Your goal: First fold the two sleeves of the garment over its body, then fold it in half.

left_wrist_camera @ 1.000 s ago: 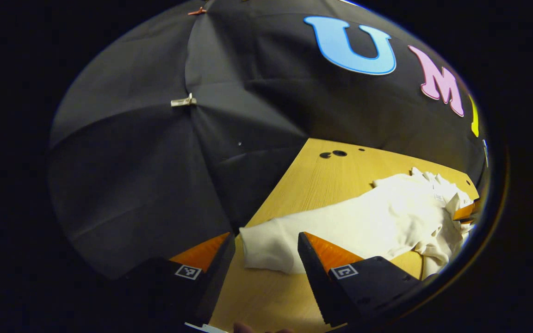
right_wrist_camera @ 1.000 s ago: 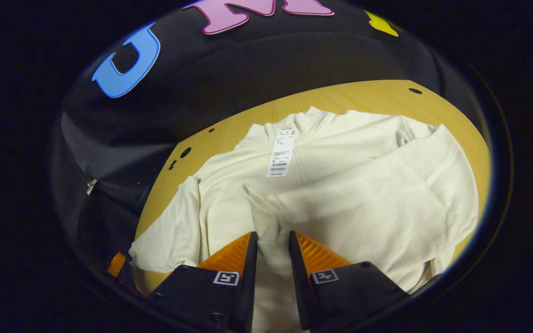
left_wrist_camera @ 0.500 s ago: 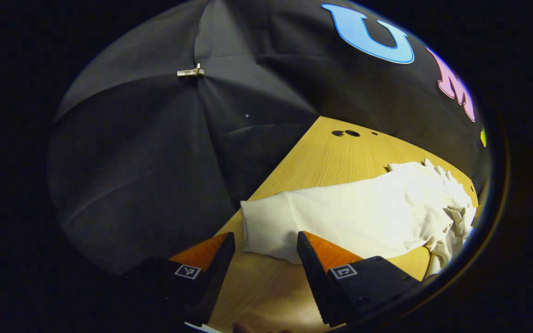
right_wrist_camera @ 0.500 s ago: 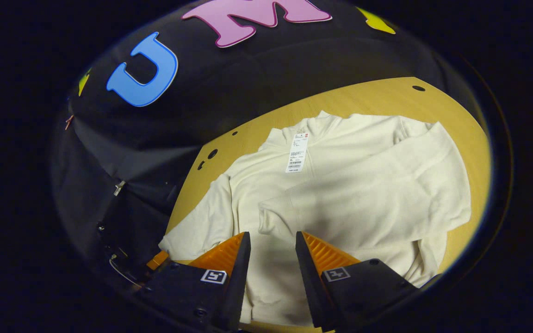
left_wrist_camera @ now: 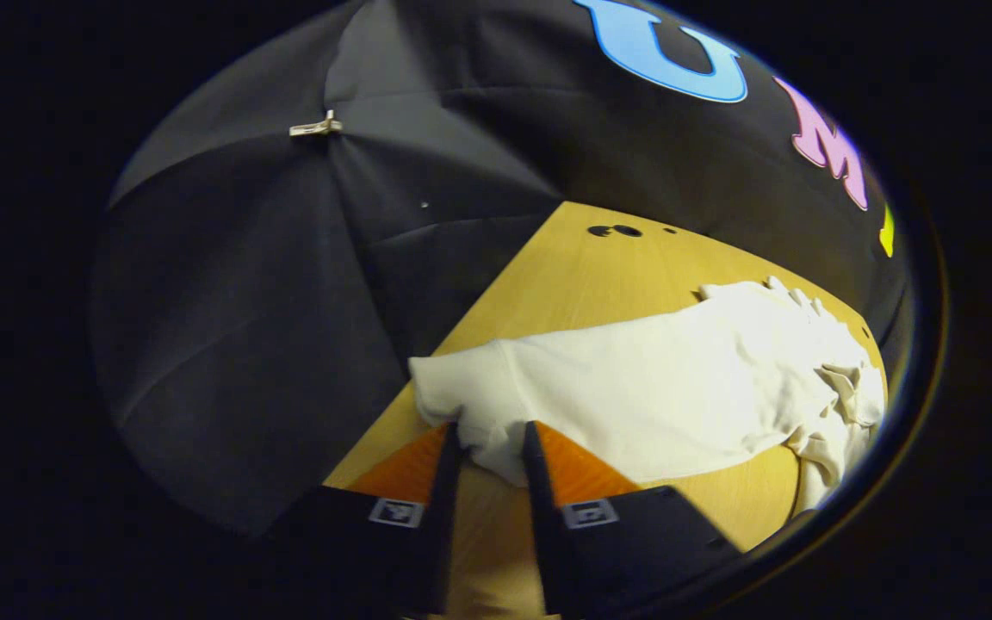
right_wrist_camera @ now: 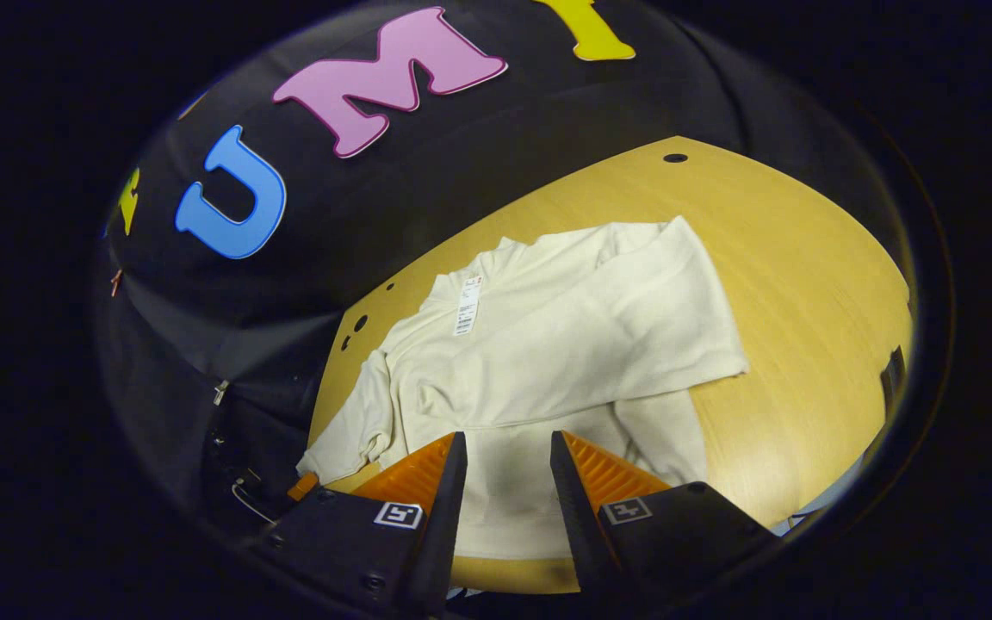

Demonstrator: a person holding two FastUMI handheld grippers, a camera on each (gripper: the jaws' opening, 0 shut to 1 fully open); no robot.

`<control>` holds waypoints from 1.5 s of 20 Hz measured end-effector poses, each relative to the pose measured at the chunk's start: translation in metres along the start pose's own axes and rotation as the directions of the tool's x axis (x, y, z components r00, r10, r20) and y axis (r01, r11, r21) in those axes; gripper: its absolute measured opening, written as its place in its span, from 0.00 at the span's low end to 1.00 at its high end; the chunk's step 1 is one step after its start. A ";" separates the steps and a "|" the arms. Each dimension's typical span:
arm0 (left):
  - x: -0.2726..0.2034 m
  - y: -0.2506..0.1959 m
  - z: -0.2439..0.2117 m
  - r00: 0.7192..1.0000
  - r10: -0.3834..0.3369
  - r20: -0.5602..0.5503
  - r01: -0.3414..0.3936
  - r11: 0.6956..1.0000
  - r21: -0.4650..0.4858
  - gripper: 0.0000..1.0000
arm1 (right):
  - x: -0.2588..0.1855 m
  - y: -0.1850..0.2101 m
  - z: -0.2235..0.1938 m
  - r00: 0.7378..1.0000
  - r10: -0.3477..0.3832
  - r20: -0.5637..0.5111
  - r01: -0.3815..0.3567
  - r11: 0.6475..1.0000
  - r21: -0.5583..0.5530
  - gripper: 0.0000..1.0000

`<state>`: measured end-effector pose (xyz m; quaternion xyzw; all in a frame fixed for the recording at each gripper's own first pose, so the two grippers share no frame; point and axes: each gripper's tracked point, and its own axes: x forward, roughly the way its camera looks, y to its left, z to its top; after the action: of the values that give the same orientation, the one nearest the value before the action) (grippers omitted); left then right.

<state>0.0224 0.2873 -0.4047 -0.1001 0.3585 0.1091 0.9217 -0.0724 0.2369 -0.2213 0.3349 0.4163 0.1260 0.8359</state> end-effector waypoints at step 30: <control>-0.108 -0.257 0.116 0.914 -0.351 0.202 0.298 0.921 0.250 0.06 | -0.065 -0.110 -0.005 0.999 -0.035 0.013 0.033 0.995 0.093 0.60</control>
<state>0.0889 0.0580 -0.2194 -0.0446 0.2310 -0.0742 0.9691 -0.1237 0.1253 -0.2567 0.3673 0.4210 0.0897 0.8245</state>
